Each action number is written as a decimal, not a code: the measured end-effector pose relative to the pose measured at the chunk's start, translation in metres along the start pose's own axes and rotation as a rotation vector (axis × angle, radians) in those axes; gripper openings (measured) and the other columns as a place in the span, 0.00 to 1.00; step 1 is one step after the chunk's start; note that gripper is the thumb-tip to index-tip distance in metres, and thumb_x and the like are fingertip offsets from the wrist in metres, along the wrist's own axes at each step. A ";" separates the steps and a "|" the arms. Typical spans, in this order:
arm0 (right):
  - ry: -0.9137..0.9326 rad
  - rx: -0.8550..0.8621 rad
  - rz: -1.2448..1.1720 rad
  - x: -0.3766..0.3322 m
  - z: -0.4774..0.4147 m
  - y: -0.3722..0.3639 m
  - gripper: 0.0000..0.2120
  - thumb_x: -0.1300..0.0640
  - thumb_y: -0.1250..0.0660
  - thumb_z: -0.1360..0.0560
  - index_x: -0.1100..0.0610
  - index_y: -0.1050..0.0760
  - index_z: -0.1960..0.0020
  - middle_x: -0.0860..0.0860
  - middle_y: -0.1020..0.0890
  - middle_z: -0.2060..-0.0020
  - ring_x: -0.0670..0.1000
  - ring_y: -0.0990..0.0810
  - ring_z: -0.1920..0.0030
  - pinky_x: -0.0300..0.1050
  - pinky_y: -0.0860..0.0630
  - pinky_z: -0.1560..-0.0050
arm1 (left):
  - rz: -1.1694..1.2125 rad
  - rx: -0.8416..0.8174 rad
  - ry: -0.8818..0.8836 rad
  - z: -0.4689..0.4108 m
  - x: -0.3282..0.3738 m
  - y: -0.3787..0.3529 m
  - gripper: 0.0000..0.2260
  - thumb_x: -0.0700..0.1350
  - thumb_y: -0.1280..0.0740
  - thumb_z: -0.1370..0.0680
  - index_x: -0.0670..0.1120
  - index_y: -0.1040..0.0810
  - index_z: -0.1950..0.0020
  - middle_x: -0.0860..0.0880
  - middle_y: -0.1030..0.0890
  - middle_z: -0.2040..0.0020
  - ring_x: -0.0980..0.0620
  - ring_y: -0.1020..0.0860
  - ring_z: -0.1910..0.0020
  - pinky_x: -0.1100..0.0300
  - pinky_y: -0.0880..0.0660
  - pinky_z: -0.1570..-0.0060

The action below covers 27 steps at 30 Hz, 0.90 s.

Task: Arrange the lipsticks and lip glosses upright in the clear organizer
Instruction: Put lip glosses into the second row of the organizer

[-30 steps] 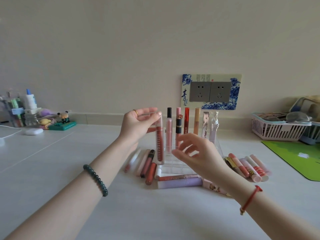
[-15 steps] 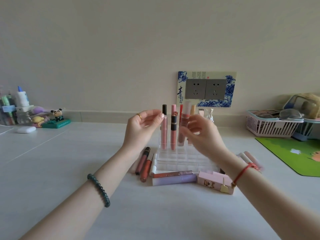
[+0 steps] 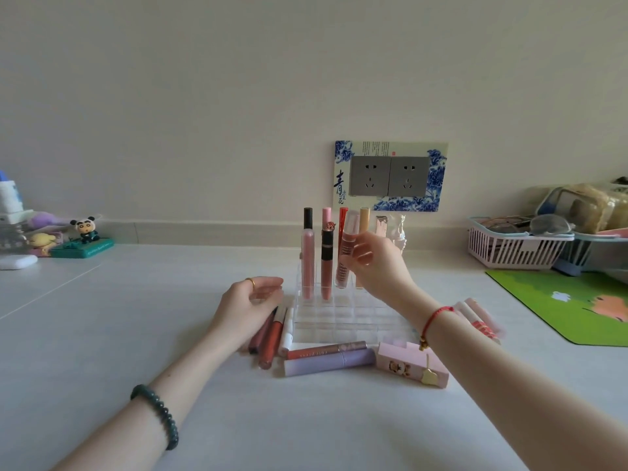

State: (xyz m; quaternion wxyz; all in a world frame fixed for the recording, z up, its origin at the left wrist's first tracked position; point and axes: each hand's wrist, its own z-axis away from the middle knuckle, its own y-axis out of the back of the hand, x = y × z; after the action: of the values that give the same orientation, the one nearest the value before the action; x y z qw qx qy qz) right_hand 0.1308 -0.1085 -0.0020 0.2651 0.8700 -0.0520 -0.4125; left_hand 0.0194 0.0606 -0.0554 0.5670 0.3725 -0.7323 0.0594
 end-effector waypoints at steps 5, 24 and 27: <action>0.000 -0.015 0.015 0.006 0.002 -0.005 0.14 0.62 0.34 0.28 0.60 0.27 0.43 0.54 0.19 0.54 0.44 0.25 0.61 0.33 0.28 0.58 | -0.040 -0.044 -0.031 0.003 -0.001 -0.004 0.07 0.42 0.33 0.26 0.54 0.22 0.53 0.57 0.20 0.55 0.61 0.23 0.52 0.72 0.32 0.52; -0.013 -0.030 0.067 0.017 0.006 -0.013 0.13 0.60 0.33 0.29 0.59 0.26 0.44 0.47 0.24 0.60 0.39 0.29 0.65 0.26 0.34 0.66 | -0.073 -0.039 -0.036 0.003 0.000 0.003 0.07 0.43 0.33 0.25 0.57 0.22 0.53 0.60 0.20 0.54 0.65 0.24 0.51 0.68 0.32 0.49; -0.010 -0.031 0.091 0.017 0.006 -0.012 0.12 0.60 0.33 0.28 0.59 0.25 0.45 0.48 0.24 0.60 0.41 0.28 0.64 0.26 0.35 0.67 | -0.077 -0.038 -0.041 0.002 -0.001 0.003 0.07 0.43 0.33 0.25 0.56 0.22 0.53 0.62 0.21 0.54 0.66 0.24 0.51 0.70 0.32 0.50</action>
State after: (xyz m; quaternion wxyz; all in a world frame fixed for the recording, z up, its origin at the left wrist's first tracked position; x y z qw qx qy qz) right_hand 0.1357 -0.1058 -0.0228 0.2968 0.8603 -0.0867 -0.4053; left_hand 0.0155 0.0621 -0.0560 0.5606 0.3906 -0.7300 0.0160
